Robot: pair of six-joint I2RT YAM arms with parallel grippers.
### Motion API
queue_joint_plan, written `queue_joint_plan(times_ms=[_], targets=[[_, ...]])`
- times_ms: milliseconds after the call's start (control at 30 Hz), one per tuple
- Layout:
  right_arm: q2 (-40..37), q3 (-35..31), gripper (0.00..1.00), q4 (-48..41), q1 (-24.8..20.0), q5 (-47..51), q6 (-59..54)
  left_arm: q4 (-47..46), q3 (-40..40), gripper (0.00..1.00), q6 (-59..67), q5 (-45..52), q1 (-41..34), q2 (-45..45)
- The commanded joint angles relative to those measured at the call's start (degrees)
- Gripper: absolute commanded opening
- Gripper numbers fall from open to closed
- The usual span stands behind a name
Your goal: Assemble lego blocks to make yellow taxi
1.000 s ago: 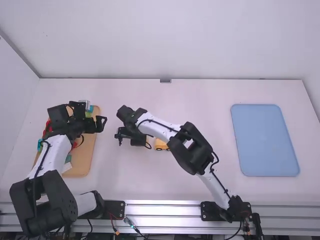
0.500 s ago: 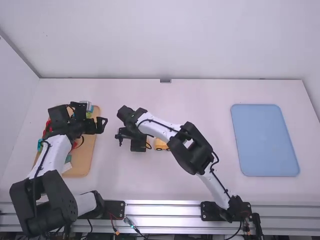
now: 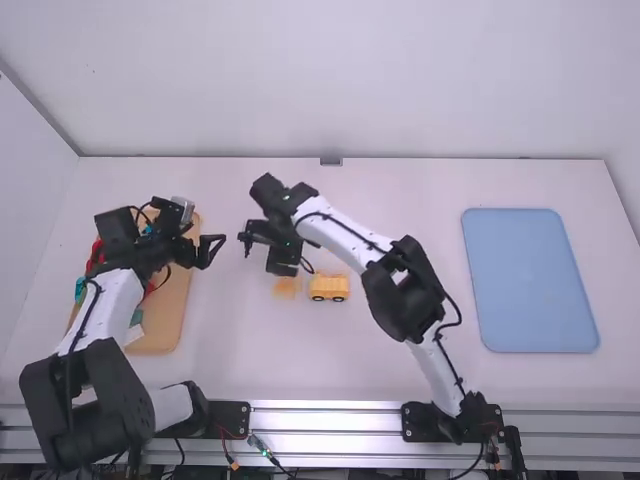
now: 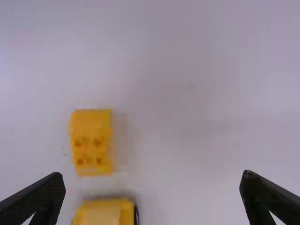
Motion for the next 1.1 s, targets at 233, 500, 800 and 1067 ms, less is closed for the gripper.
queue_joint_plan(times_ms=[233, 500, 800, 1067], targets=[[-21.62, -20.46, 0.99, 10.05, -15.52, -27.96, -7.26, 4.92, 0.76, 0.99, 20.28, 11.30, -11.30, 14.01], [-29.68, -45.88, 0.99, 32.15, -23.08, -43.82, -9.01, 3.23, 0.85, 0.99, 42.21, 8.04, -23.93, 21.62], [-29.73, -59.39, 0.99, 44.74, -29.94, -57.94, -12.26, -1.22, 2.08, 0.99, 52.35, 8.22, -24.22, 29.22], [-29.73, -66.10, 0.99, 53.42, -31.61, -59.78, -12.22, -13.09, 5.75, 0.99, 63.98, -1.40, -23.50, 30.58]])
